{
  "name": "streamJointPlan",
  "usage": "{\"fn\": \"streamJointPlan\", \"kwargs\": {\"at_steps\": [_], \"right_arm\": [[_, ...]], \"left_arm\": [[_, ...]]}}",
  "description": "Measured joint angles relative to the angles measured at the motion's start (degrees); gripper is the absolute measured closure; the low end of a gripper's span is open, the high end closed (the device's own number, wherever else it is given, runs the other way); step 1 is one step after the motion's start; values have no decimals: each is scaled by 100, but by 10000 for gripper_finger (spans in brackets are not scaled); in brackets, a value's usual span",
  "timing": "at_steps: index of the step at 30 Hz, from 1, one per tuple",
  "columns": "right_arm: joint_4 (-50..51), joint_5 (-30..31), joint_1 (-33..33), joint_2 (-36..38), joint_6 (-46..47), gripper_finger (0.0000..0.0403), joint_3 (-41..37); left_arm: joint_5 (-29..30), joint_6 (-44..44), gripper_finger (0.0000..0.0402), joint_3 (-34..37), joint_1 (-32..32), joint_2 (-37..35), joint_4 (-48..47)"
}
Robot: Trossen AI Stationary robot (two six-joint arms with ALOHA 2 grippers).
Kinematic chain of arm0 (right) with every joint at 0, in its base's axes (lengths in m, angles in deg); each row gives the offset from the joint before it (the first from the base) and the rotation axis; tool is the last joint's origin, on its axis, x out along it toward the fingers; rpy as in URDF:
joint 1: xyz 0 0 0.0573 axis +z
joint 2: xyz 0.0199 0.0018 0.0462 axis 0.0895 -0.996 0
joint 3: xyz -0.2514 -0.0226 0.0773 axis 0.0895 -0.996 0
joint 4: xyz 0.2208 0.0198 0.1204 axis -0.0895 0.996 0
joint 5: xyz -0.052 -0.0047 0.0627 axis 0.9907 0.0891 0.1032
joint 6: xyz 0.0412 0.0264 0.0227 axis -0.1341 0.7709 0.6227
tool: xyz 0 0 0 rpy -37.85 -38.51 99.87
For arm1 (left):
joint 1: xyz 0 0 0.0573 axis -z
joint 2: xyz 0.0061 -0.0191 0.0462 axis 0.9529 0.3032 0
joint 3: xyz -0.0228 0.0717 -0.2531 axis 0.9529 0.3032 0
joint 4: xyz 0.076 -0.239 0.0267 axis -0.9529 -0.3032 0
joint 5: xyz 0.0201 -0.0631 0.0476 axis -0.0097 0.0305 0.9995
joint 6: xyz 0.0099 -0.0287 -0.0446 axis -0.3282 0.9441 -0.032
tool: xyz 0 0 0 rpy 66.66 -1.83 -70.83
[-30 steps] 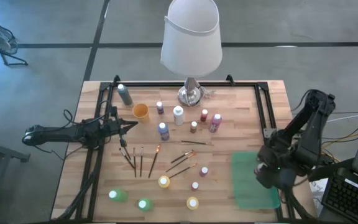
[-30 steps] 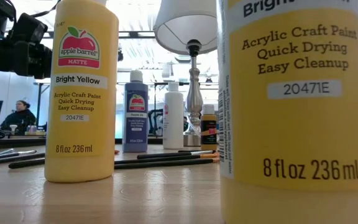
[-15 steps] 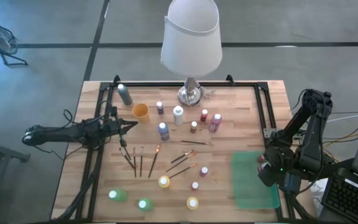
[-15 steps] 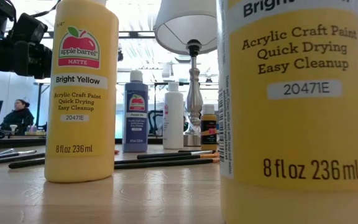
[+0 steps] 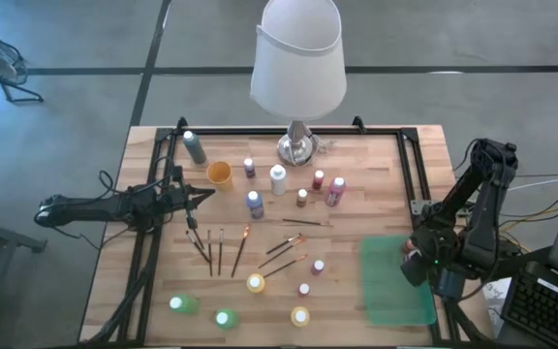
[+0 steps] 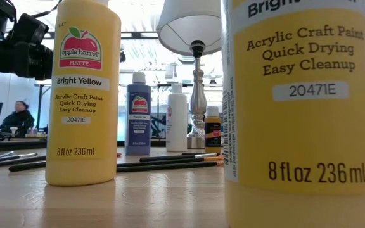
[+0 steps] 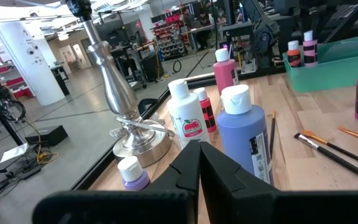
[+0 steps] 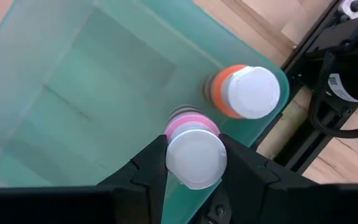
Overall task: Pick & Place Paint Supplies
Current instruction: Put the light pink paint bottle into the green bin
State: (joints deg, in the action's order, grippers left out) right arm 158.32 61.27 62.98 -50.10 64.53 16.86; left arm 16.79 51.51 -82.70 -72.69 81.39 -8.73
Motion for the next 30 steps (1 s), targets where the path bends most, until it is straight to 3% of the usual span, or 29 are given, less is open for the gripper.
{"fn": "streamJointPlan", "kwargs": {"at_steps": [30], "right_arm": [[-151,-255,0,-4,434,284,-418]], "left_arm": [[1,1,389,0,-2,1,0]]}}
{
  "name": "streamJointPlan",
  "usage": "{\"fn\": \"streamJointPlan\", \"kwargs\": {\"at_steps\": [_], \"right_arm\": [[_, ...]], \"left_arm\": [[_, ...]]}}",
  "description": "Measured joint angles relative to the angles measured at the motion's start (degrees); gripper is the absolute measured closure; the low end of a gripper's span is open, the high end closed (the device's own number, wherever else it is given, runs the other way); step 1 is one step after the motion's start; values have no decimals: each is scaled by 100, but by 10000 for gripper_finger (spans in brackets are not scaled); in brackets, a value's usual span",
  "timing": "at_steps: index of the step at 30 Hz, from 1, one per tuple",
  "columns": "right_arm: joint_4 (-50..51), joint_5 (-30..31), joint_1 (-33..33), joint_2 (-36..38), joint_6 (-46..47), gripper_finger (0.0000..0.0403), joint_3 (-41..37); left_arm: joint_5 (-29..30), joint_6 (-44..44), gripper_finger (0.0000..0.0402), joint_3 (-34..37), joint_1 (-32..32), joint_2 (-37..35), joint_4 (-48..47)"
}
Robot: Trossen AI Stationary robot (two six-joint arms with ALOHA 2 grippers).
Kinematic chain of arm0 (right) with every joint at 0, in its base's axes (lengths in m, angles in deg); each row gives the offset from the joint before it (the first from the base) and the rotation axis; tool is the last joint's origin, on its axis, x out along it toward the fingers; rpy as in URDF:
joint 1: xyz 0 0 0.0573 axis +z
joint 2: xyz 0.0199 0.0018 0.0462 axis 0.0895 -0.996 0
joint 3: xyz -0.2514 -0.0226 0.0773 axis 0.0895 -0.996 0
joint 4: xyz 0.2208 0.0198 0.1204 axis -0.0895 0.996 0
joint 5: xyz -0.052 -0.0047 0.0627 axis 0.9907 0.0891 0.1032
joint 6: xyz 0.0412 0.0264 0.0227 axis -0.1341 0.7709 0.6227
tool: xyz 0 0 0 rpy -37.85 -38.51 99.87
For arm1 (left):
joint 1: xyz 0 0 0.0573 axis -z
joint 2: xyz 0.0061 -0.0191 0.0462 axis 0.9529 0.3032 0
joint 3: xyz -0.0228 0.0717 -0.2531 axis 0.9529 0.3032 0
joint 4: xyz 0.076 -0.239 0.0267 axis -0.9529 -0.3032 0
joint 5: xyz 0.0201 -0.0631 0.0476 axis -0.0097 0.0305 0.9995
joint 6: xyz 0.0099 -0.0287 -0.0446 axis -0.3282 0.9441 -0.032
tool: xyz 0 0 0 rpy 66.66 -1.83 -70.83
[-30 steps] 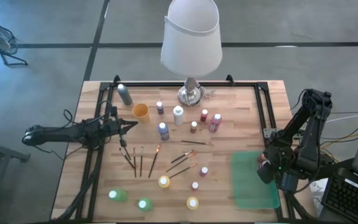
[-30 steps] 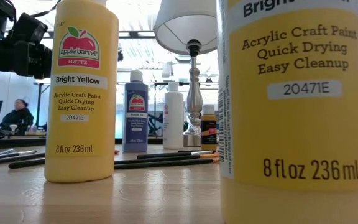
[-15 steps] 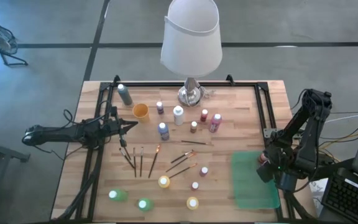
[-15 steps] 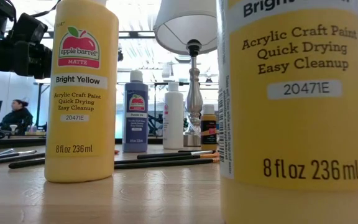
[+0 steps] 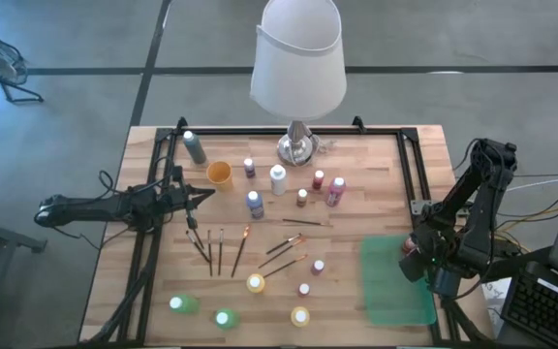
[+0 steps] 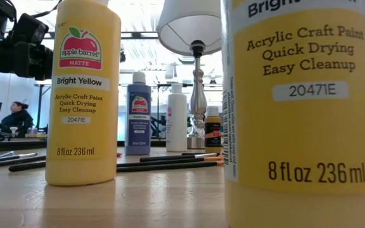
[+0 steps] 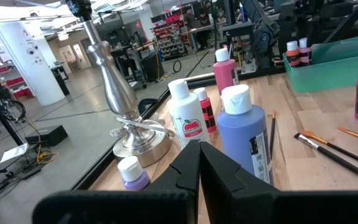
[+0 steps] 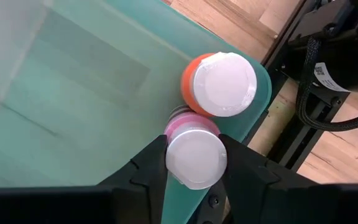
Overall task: Pick & Place Paint Supplies
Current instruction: Put the light pink paint bottle into the green bin, then put the pink bottle into the green bin
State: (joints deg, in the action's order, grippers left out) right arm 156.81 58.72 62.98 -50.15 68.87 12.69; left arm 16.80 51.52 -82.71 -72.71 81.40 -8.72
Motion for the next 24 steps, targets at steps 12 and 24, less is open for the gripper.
{"fn": "streamJointPlan", "kwargs": {"at_steps": [12,24], "right_arm": [[-106,-11,0,0,-47,210,-2],[95,-20,0,0,-173,175,61]], "left_arm": [[0,-1,389,-1,0,1,0],[0,1,389,1,4,1,2]]}}
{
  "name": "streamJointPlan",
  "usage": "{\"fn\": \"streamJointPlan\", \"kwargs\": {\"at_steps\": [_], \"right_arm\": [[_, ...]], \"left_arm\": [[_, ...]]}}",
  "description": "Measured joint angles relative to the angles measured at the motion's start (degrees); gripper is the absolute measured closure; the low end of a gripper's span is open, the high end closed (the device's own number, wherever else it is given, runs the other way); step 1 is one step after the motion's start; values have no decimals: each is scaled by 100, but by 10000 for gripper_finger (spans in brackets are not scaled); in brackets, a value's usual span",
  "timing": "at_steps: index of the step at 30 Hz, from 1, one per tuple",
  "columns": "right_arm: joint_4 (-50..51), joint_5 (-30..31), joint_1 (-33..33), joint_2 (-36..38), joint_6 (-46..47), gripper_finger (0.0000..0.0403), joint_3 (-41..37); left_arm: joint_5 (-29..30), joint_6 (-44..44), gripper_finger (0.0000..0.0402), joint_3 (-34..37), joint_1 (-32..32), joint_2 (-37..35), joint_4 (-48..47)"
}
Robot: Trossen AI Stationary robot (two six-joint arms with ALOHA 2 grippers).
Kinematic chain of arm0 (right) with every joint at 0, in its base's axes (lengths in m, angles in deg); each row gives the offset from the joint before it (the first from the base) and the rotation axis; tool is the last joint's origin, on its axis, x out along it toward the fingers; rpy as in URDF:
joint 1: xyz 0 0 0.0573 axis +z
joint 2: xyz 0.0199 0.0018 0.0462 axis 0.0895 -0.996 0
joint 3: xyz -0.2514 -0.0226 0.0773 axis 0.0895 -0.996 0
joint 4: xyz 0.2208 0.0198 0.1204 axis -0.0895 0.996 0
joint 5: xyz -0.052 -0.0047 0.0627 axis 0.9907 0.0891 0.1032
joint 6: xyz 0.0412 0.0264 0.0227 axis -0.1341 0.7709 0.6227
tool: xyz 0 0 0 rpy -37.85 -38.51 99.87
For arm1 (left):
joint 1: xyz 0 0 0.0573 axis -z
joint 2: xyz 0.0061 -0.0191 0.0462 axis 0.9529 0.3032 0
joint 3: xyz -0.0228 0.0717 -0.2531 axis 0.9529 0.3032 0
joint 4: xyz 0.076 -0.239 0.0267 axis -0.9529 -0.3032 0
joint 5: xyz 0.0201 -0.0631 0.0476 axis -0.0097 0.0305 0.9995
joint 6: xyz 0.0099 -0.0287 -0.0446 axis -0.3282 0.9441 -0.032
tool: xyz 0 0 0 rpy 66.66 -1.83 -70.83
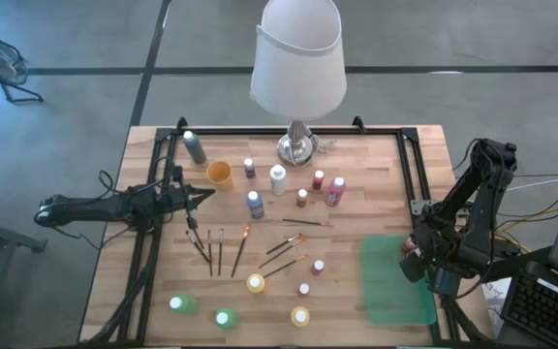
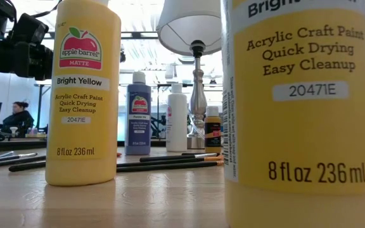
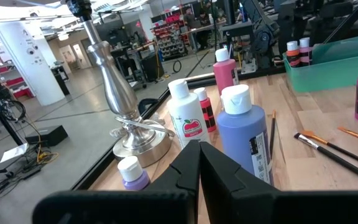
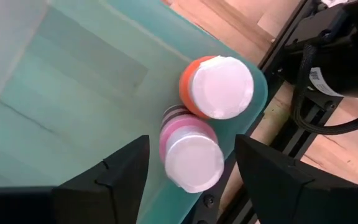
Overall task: Pick & Place Paint Supplies
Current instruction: Put the pink bottle into the green bin
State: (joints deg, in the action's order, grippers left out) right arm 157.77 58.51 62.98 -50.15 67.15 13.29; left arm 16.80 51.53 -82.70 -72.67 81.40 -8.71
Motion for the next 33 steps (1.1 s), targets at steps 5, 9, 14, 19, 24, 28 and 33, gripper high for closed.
{"fn": "streamJointPlan", "kwargs": {"at_steps": [5,9,14,19,24,28,33], "right_arm": [[91,12,0,0,-109,192,207],[438,17,0,-2,-112,201,487],[967,59,0,-1,-128,203,923],[1323,991,-13,0,-336,193,1329],[1317,2867,-88,0,-1003,187,1604],[1280,3976,-301,0,-1830,188,1793],[896,4517,-865,-4,-3247,198,1954]], "left_arm": [[-1,-2,389,0,0,-2,-2],[-1,0,389,-1,0,0,-2],[1,-2,389,-1,-2,-1,0],[-1,0,389,0,-2,-2,0],[0,-2,389,0,-7,0,-1],[-1,0,389,-2,-6,0,0],[-1,0,389,0,-4,-1,0]]}}
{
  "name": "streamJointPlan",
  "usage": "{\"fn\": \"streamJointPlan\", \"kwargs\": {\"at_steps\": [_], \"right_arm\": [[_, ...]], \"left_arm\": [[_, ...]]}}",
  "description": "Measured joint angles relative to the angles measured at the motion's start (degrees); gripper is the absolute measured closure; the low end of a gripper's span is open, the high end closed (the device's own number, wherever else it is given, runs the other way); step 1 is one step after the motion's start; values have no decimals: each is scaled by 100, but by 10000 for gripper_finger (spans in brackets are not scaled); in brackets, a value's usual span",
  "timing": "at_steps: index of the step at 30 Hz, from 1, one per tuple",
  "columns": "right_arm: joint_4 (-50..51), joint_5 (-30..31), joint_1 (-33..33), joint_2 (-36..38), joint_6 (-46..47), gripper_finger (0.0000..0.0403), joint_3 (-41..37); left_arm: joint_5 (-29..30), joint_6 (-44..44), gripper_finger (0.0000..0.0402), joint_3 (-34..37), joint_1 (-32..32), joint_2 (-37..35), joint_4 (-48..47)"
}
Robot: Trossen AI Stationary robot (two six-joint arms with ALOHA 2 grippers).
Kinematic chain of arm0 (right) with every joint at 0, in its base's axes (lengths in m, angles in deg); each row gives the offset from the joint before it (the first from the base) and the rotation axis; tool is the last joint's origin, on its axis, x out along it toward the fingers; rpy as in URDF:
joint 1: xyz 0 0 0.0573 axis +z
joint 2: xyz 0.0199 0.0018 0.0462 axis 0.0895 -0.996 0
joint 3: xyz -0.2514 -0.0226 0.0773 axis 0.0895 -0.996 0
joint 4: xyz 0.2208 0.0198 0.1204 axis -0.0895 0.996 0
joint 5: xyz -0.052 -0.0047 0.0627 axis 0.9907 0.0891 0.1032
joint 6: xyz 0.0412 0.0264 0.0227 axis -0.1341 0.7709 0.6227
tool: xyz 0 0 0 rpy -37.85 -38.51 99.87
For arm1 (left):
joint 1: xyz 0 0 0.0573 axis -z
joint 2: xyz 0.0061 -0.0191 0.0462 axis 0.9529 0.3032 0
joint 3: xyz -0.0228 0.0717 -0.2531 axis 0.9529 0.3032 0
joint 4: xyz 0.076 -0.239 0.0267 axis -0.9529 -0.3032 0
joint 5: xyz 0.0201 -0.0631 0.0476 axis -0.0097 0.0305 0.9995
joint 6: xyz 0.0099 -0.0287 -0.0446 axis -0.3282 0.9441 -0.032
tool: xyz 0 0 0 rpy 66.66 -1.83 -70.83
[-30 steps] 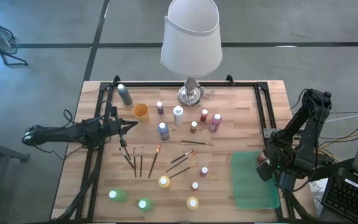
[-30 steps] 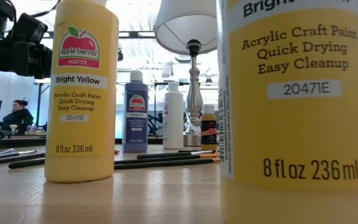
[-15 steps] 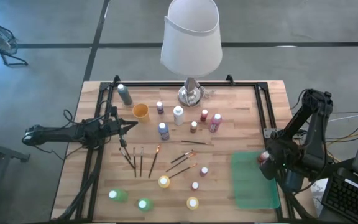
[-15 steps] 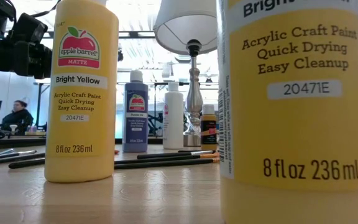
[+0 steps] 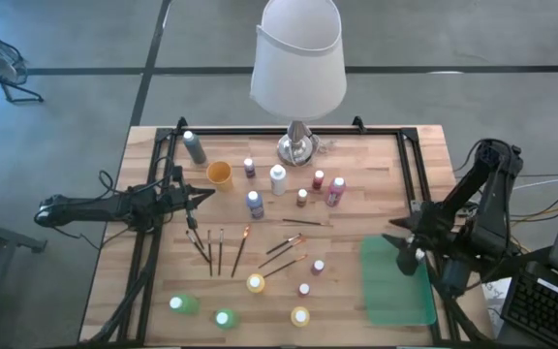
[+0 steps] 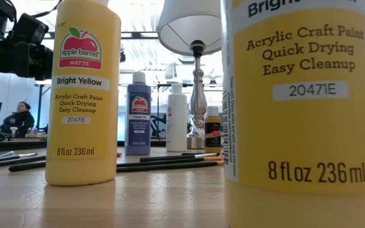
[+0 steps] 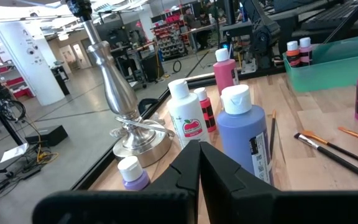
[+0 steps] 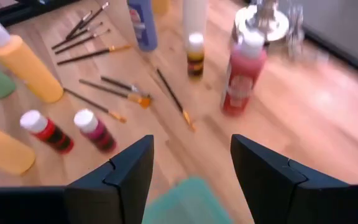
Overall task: Pick & Place Paint Supplies
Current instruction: Put the pink bottle into the green bin
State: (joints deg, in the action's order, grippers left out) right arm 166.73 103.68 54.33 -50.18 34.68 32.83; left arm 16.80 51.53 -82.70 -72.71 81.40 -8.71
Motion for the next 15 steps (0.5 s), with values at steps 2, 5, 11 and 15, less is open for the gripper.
{"fn": "streamJointPlan", "kwargs": {"at_steps": [2,5,11,15], "right_arm": [[-338,18,-332,1,-623,202,34],[-1054,-80,-807,2,-1860,210,54],[-2804,-762,-1522,2,-4152,226,23],[-3744,-1401,-1789,-32,-5069,236,-81]], "left_arm": [[-1,-2,389,-2,0,1,-2],[1,-2,389,0,0,-1,0],[0,-1,389,0,0,0,-1],[0,0,389,-1,0,-1,-1]]}}
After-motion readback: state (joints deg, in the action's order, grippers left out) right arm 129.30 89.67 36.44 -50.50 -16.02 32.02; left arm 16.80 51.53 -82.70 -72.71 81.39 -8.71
